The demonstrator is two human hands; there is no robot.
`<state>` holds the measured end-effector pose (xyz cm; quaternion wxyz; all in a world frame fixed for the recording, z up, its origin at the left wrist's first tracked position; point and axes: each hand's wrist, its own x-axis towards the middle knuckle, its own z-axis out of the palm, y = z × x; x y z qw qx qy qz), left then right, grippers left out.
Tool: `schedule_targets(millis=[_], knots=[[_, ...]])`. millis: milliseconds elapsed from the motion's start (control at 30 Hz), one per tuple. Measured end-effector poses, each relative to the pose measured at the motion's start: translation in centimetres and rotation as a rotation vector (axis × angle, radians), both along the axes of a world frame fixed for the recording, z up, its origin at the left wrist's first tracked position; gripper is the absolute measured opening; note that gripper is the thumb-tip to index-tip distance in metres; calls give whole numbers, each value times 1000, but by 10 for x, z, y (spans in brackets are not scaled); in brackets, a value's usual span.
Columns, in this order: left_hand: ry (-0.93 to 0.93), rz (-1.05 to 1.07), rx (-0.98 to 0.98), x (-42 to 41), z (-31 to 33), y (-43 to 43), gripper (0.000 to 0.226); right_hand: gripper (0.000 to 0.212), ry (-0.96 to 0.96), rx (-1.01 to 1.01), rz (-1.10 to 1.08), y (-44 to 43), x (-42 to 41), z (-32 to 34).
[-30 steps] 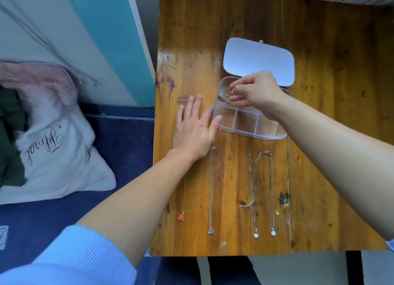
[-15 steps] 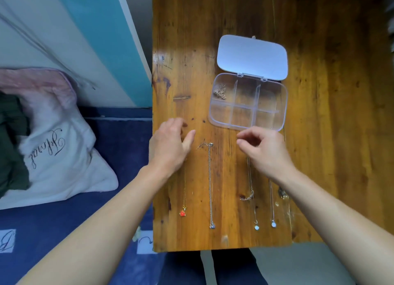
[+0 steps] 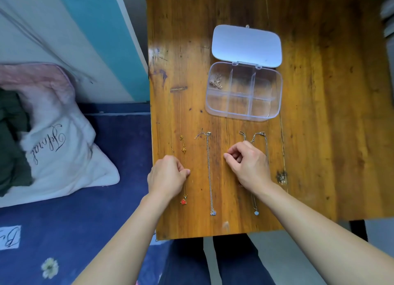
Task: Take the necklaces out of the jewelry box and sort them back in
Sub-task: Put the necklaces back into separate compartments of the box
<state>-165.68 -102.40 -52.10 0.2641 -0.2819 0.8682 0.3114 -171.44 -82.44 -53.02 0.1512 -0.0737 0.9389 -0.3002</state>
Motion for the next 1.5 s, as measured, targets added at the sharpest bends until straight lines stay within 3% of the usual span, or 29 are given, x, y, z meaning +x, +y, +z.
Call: schedule_targets(millis=[200, 367, 733, 900, 1067, 1300, 1500], knots=[[28, -40, 57, -3, 3, 0, 21, 11, -29, 2, 5, 1, -2, -3], [333, -19, 115, -4, 18, -2, 17, 11, -36, 25, 50, 5, -3, -5], [568, 315, 668, -91, 94, 10, 13, 13, -74, 60, 76, 5, -6, -5], [563, 409, 814, -139, 111, 19, 10, 13, -84, 44, 77, 5, -8, -4], [502, 379, 698, -163, 89, 30, 12, 13, -89, 46, 78, 5, -8, -4], [550, 9, 186, -161, 48, 36, 13, 13, -66, 43, 79, 6, -8, -7], [646, -19, 157, -151, 50, 31, 11, 13, -75, 40, 81, 7, -8, -7]])
